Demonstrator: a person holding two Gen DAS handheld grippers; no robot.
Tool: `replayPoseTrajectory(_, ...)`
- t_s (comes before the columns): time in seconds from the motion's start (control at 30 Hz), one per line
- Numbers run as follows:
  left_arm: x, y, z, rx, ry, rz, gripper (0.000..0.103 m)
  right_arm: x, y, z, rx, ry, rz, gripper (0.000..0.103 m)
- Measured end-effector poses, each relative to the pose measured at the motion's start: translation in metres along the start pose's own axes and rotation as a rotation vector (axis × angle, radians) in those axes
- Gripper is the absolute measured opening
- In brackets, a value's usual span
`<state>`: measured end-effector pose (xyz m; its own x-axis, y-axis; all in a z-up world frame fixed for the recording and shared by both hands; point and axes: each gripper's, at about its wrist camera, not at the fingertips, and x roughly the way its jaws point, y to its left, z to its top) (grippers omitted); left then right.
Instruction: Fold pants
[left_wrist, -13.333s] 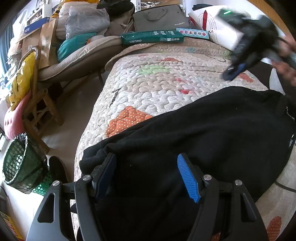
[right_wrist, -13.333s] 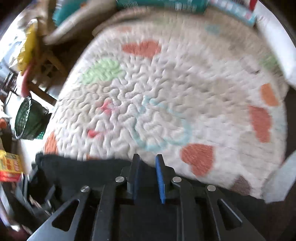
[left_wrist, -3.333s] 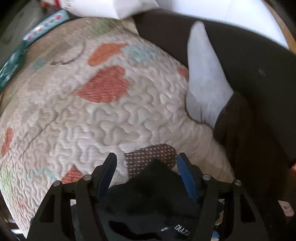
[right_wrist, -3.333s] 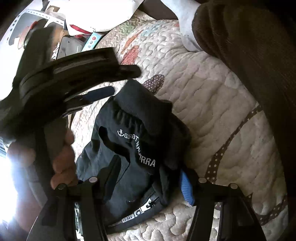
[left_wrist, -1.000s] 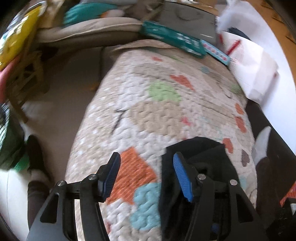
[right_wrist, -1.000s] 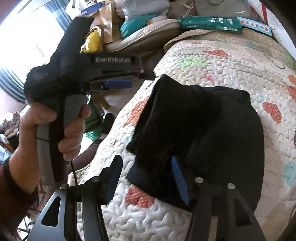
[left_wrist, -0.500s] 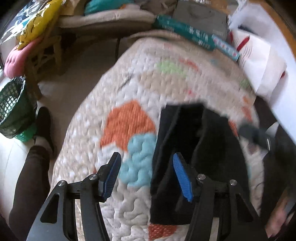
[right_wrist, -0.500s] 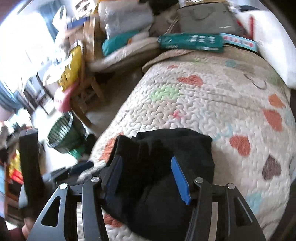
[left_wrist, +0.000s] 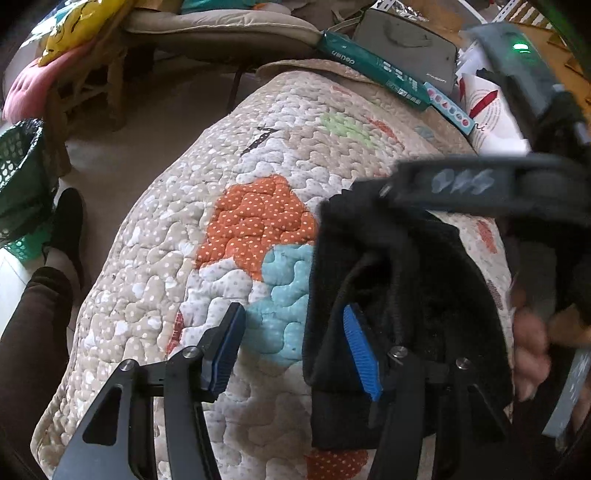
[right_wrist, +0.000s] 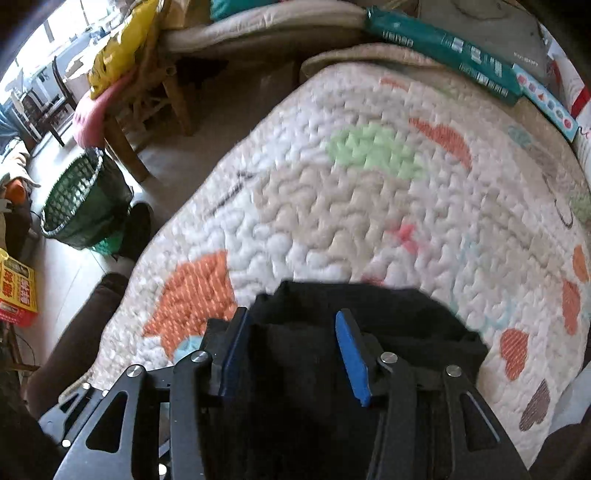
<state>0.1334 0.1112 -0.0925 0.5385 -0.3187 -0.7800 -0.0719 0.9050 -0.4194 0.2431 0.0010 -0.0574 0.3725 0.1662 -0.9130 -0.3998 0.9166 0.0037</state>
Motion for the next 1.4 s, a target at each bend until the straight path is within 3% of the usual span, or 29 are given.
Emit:
replayPoseTrajectory(0.17,-0.014,0.007,0.005,-0.039,-0.009,-0.007,0.055,-0.063,-0.034,-0.023,0.074,-0.149,-0.001,0.052)
replayPoseTrajectory(0.33,-0.042,-0.001,0.010,-0.039,-0.086,0.063,0.055,-0.103,-0.060,-0.087,0.098,-0.224,-0.113,0.052)
replayPoseTrajectory(0.43,-0.044,-0.021,0.009,0.020,-0.100,0.093,0.055,-0.108,-0.070,-0.131,0.148,-0.231,-0.109,0.052)
replayPoseTrajectory(0.6,-0.014,-0.037,0.014,0.071,-0.030,0.195,0.055,-0.083,-0.089,-0.177,0.294,-0.180,-0.035,0.052)
replayPoseTrajectory(0.67,0.004,-0.029,0.016,0.027,0.039,0.219,0.055,-0.078,-0.098,-0.187,0.349,-0.187,-0.003,0.054)
replayPoseTrajectory(0.73,0.014,-0.013,0.016,-0.068,0.080,0.174,0.059,-0.074,-0.103,-0.192,0.381,-0.197,0.022,0.061)
replayPoseTrajectory(0.87,0.012,0.007,0.025,-0.192,0.114,0.101,0.059,-0.067,-0.105,-0.194,0.396,-0.196,0.039,0.066)
replayPoseTrajectory(1.03,-0.010,0.020,0.026,-0.272,0.082,0.109,0.058,-0.075,-0.107,-0.201,0.419,-0.241,0.057,0.068)
replayPoseTrajectory(1.13,-0.030,0.015,0.022,-0.247,0.035,0.130,0.058,-0.083,-0.101,-0.202,0.392,-0.266,0.049,0.068)
replayPoseTrajectory(1.27,-0.040,-0.013,0.016,-0.121,-0.015,0.193,0.058,-0.087,-0.094,-0.201,0.373,-0.283,0.069,0.068)
replayPoseTrajectory(1.4,-0.037,-0.050,0.017,0.014,-0.031,0.138,0.058,-0.088,-0.087,-0.202,0.352,-0.285,0.066,0.068)
